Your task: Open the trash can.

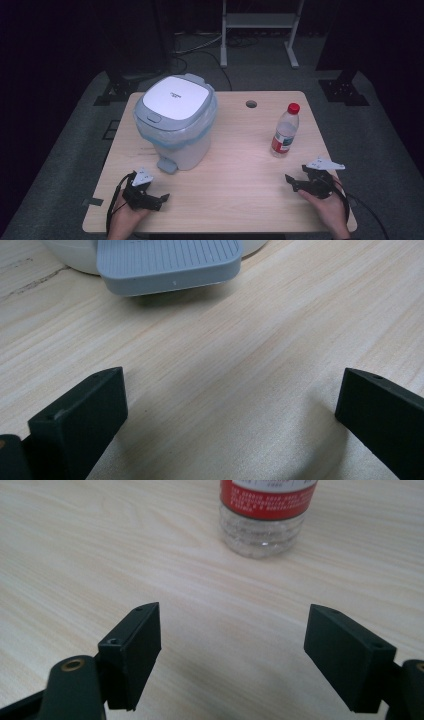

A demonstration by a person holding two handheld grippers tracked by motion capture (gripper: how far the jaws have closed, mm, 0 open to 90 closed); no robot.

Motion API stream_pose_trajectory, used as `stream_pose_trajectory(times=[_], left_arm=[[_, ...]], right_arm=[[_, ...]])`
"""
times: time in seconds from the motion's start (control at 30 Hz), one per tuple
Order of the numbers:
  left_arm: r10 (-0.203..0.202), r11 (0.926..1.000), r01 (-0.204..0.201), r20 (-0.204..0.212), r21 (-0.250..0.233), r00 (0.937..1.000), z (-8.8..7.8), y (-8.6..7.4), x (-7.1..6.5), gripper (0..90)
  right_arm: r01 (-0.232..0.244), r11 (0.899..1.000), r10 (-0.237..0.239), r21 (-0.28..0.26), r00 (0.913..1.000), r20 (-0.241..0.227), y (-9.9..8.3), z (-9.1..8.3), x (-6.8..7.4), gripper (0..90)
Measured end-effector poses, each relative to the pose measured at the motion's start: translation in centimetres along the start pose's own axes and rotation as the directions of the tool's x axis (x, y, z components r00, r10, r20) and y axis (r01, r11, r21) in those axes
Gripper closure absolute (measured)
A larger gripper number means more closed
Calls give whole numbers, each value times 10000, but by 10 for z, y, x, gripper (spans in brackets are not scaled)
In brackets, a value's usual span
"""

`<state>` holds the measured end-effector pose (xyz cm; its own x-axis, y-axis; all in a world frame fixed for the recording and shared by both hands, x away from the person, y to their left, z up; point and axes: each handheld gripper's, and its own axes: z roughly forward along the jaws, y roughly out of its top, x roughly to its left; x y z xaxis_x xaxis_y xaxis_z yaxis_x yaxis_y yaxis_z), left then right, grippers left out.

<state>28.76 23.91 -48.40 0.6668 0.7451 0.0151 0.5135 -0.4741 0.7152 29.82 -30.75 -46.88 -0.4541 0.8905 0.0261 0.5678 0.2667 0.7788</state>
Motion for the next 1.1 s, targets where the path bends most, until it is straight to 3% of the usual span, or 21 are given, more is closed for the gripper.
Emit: stream_pose_trajectory(times=[0.53,0.7,0.97,1.1], left_arm=[[1,10000,-1,-1,2,10000,0,0,0,0],[201,9998,-201,-85,3,9998,1,3,1,0],[37,9985,-43,-103,-551,9999,-7,10,4,3],[-21,9982,12,-146,-607,9999,-9,12,6,57]], right_arm=[[-27,9994,26,-342,10000,-20,18,5,-1,228],[31,9996,-31,-288,10000,-23,19,7,-1,228],[-39,9996,38,-274,10000,-20,19,7,-2,231],[-26,9997,27,-237,10000,15,19,7,-3,232]])
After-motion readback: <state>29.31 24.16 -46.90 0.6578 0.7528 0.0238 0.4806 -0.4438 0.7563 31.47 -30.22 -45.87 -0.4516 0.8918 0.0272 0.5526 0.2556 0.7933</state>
